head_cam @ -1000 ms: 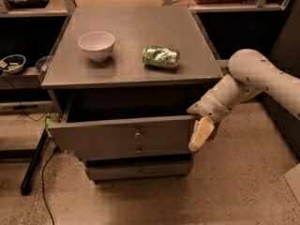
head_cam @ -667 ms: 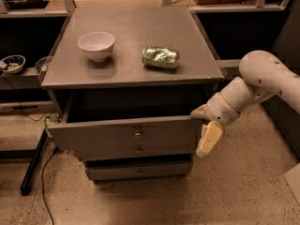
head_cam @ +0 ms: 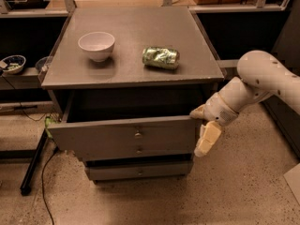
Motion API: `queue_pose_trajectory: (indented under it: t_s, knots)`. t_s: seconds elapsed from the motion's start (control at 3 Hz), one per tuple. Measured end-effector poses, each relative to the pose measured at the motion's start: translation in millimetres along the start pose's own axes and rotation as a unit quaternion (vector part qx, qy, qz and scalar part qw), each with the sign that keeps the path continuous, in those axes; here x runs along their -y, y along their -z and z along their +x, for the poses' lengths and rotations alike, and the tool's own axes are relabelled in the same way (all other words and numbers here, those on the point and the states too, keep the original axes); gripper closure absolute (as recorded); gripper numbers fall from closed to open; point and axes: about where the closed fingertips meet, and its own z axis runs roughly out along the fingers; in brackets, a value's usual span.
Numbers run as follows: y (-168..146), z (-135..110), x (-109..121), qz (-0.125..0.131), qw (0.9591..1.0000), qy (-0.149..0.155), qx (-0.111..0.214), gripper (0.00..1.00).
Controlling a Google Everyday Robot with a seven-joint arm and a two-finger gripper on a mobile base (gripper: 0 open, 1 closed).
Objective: Open top drawer
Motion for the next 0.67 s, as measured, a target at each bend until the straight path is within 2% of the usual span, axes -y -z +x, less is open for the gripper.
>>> queue_pose_trajectory:
  t_s: [0.33,0.67]
  knots:
    - [6.5,-6.4,10.8,0.072,0.9963,-0.011,-0.046,0.0]
    - [14.5,-9.2,19.1,0.109,0.992,-0.017,-0.062,0.0]
